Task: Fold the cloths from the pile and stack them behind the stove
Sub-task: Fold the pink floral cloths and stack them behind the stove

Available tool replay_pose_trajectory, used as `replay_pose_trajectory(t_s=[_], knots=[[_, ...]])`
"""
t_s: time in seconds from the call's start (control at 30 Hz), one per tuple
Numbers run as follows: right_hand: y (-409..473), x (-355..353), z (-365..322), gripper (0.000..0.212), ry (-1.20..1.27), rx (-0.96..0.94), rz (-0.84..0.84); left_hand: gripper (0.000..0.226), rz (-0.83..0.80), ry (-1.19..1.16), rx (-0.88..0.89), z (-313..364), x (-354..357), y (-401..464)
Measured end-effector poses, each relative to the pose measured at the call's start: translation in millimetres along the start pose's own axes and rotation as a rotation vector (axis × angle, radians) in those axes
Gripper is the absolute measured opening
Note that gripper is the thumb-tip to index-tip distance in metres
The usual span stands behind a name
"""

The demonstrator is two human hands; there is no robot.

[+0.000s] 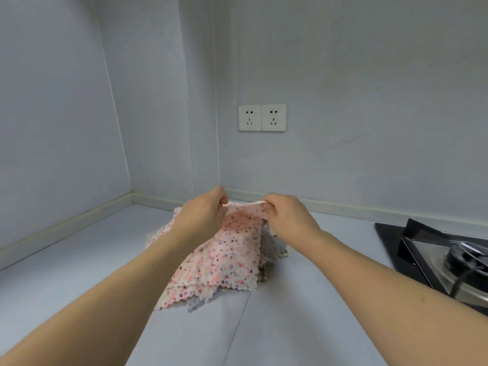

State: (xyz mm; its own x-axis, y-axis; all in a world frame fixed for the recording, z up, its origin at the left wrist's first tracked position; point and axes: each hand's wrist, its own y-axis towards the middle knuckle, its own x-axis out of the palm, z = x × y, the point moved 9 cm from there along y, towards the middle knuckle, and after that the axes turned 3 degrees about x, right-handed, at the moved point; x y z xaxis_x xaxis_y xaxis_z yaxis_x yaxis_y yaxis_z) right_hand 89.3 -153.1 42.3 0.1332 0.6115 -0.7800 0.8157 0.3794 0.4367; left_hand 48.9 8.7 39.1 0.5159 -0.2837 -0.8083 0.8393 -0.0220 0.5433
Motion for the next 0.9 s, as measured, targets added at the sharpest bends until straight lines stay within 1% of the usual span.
replay_pose_trajectory(t_s=[0.1, 0.17, 0.3, 0.4, 0.53, 0.63, 0.7, 0.8, 0.9], knots=[[-6.9, -52.8, -0.3, 0.019, 0.03, 0.027, 0.079, 0.014, -0.054, 0.055, 0.048, 32.8, -13.9, 3.7], [-20.1, -87.2, -4.6, 0.022, 0.019, 0.029, 0.098, 0.016, -0.033, 0.043, 0.039, 54.5, -29.2, 2.8], [-58.7, -160.2, -12.3, 0.025, 0.013, 0.031, 0.158, 0.014, -0.001, -0.018, -0.03, 93.1, -66.0, -2.1], [-90.2, -212.7, -6.7, 0.024, -0.007, 0.077, 0.204, 0.012, -0.008, -0.084, -0.014, 127.6, -94.1, -8.8], [-126.3, -266.2, 8.7, 0.021, -0.059, 0.163, 0.227, 0.012, -0.066, -0.225, 0.03, 168.4, -116.8, -15.6], [-144.3, -280.4, 22.4, 0.019, -0.123, 0.224, 0.184, 0.011, -0.1, -0.272, 0.059, 191.3, -117.0, -16.9], [-151.8, -275.2, 35.9, 0.019, -0.129, 0.268, 0.154, 0.011, -0.135, -0.285, 0.057, 198.5, -103.7, -17.9], [-156.0, -251.4, 65.9, 0.017, -0.094, 0.359, 0.109, 0.013, -0.223, -0.271, 0.046, 196.6, -65.8, -18.0], [-153.5, -216.9, 105.4, 0.019, -0.05, 0.462, 0.077, 0.006, -0.301, -0.235, 0.029, 184.9, -16.6, -16.2]])
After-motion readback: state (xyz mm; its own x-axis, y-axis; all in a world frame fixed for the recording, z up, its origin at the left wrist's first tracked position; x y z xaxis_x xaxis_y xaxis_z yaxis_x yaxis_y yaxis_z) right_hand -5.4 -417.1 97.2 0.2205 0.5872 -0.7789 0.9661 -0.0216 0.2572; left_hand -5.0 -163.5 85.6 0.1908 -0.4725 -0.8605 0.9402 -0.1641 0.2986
